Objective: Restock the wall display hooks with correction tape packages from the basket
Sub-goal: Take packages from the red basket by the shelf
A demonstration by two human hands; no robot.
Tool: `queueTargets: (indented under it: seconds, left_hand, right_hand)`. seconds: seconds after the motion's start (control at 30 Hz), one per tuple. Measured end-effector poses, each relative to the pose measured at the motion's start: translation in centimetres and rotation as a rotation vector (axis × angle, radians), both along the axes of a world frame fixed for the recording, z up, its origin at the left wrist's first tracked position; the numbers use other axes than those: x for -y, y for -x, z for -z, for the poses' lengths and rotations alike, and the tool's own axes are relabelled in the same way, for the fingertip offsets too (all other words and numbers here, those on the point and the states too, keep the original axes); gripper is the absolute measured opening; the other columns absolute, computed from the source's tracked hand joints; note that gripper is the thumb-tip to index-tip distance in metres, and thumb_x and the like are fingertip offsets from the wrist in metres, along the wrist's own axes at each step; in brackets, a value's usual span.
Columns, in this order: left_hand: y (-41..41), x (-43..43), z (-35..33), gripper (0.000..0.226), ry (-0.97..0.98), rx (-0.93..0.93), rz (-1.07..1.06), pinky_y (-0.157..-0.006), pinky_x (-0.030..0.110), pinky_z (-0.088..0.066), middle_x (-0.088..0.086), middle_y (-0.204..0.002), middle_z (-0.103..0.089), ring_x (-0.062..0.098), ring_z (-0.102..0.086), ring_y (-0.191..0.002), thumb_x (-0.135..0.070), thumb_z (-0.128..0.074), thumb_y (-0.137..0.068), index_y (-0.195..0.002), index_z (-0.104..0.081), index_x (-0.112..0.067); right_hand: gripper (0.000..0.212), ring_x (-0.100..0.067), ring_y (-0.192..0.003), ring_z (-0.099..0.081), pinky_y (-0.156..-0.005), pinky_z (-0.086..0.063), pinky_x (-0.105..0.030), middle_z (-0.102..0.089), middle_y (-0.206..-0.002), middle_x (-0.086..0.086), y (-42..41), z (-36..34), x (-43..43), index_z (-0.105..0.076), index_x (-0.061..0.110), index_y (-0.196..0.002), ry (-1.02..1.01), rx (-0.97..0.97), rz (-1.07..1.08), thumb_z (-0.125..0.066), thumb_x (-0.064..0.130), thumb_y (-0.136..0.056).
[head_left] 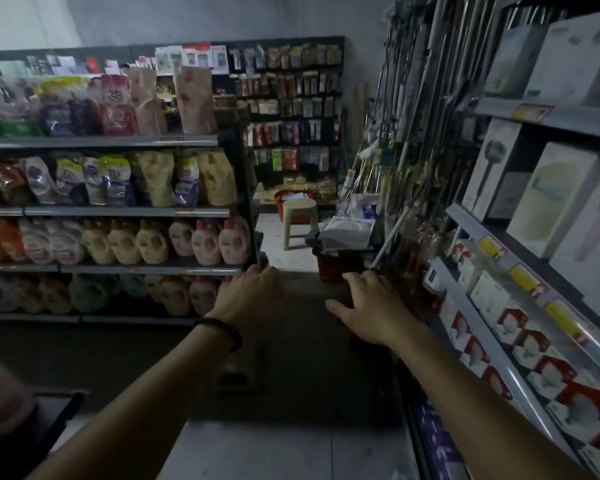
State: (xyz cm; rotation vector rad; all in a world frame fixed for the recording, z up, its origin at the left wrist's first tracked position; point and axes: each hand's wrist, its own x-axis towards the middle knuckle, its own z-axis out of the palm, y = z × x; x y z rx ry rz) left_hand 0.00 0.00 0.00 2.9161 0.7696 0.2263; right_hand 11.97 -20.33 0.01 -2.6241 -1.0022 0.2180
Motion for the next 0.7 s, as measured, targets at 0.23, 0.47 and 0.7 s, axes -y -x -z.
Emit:
queueTargets:
  seconds: [0.23, 0.47, 0.7]
  left_hand:
    - [-6.6, -9.2, -2.1, 0.061, 0.008, 0.034, 0.067, -0.098, 0.048, -0.056, 0.002, -0.140, -0.055, 0.026, -0.059, -0.122, -0.063, -0.062, -0.093, -0.143, -0.050, -0.031]
    - [-14.7, -16.1, -9.3, 0.069, -0.065, 0.107, 0.141, -0.097, 0.049, -0.057, 0.000, -0.142, -0.062, 0.026, -0.063, -0.121, -0.080, -0.051, -0.089, -0.141, -0.053, -0.035]
    - [-23.0, -23.4, -11.6, 0.069, -0.094, 0.102, 0.129, -0.091, 0.048, -0.059, -0.004, -0.132, -0.066, 0.022, -0.065, -0.113, -0.081, -0.049, -0.088, -0.139, -0.055, -0.034]
  right_hand:
    - [0.082, -0.032, -0.153, -0.027, -0.120, -0.034, -0.053, -0.025, -0.165, -0.007, -6.7, -3.2, -9.0, -0.027, 0.025, -0.161, 0.020, 0.028, 0.023, -0.048, 0.072, -0.097]
    - [0.090, -0.033, -0.156, -0.020, -0.122, -0.030, -0.057, -0.018, -0.170, -0.003, -13.9, -9.4, -15.9, -0.019, 0.025, -0.164, -0.021, 0.134, 0.038, -0.044, 0.076, -0.096]
    - [0.088, -0.031, -0.155, -0.021, -0.121, -0.030, -0.057, -0.021, -0.169, -0.005, -23.8, -11.8, -22.8, -0.021, 0.024, -0.164, -0.025, 0.215, 0.002, -0.046, 0.074, -0.096]
